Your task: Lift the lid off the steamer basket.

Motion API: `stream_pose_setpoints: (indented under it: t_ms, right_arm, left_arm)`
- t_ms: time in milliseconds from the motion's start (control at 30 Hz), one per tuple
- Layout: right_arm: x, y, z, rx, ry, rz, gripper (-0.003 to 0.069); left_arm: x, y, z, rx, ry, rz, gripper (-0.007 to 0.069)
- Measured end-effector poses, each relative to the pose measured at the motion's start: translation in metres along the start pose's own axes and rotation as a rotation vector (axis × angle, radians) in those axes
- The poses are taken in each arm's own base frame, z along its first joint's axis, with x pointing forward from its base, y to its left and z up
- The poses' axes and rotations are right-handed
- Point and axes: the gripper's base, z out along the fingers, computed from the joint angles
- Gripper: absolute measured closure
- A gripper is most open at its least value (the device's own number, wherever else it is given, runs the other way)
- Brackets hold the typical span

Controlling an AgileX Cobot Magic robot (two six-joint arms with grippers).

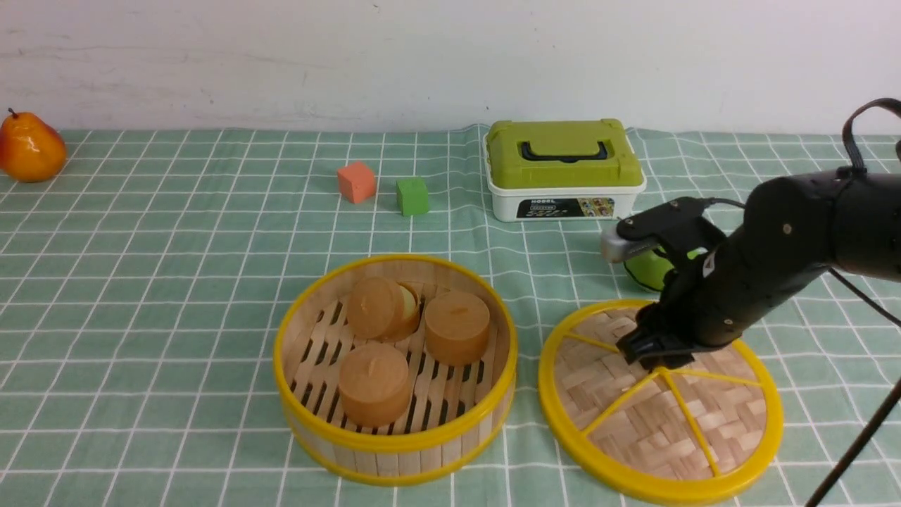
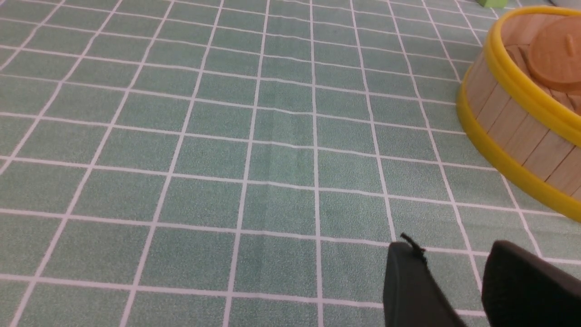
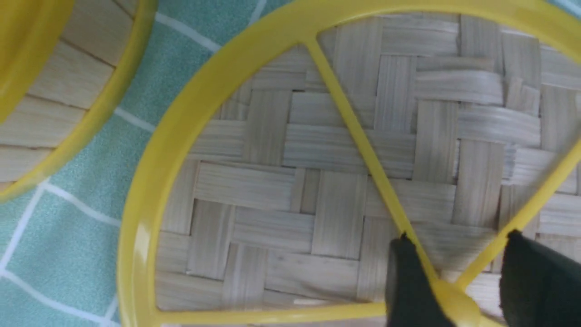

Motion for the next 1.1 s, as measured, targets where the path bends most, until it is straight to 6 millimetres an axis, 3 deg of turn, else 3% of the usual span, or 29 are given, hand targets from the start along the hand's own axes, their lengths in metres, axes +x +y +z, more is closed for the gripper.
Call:
stream_pose_setpoints:
  t_ms: [67,133,167,200,300,333,367,400,500,567,633,800,967,1100]
  right_arm:
    - [-0.002,0.002,-0.018,-0.004,-0.008,-0.003,0.0306]
    - [-0.003,0.005,-0.054,-0.007,-0.052,-0.006,0.0279]
    - [-0.003,0.005,-0.061,-0.007,-0.067,-0.007,0.0279]
    - [0.0,0.008,-0.094,-0.009,-0.105,-0.012,0.0282]
    - [0.014,0.014,-0.147,-0.003,-0.172,-0.03,0.0319]
    - [0.023,0.016,-0.171,0.003,-0.203,-0.038,0.0349]
    - [0.025,0.016,-0.175,0.005,-0.207,-0.041,0.0355]
    - [0.038,0.019,-0.202,0.013,-0.244,-0.05,0.0392]
    - [0.072,0.024,-0.255,0.031,-0.338,-0.045,0.0515]
    - [0.085,0.026,-0.272,0.034,-0.382,-0.037,0.056]
    - [0.113,0.03,-0.297,0.04,-0.484,-0.026,0.0643]
    - [0.156,0.033,-0.299,0.044,-0.602,-0.007,0.0683]
    - [0.172,0.03,-0.289,0.092,-0.793,-0.018,0.0684]
    - [0.177,0.029,-0.275,0.108,-0.827,-0.023,0.0681]
  left_arm:
    - [0.0,0.0,0.0,0.0,0.0,0.0,0.0386]
    - [0.0,0.0,0.0,0.0,0.0,0.0,0.0386]
    - [0.0,0.0,0.0,0.0,0.0,0.0,0.0386]
    - [0.0,0.0,0.0,0.0,0.0,0.0,0.0386]
    - [0.0,0.0,0.0,0.0,0.0,0.0,0.0386]
    - [0.0,0.0,0.0,0.0,0.0,0.0,0.0386]
    - [0.0,0.0,0.0,0.0,0.0,0.0,0.0386]
    - [0.0,0.0,0.0,0.0,0.0,0.0,0.0386]
    - [0.0,0.0,0.0,0.0,0.0,0.0,0.0386]
    - [0.0,0.0,0.0,0.0,0.0,0.0,0.0386]
    - [0.0,0.0,0.0,0.0,0.0,0.0,0.0386]
    - [0.0,0.0,0.0,0.0,0.0,0.0,0.0386]
    - [0.0,0.0,0.0,0.0,0.0,0.0,0.0386]
    - [0.0,0.0,0.0,0.0,0.0,0.0,0.0386]
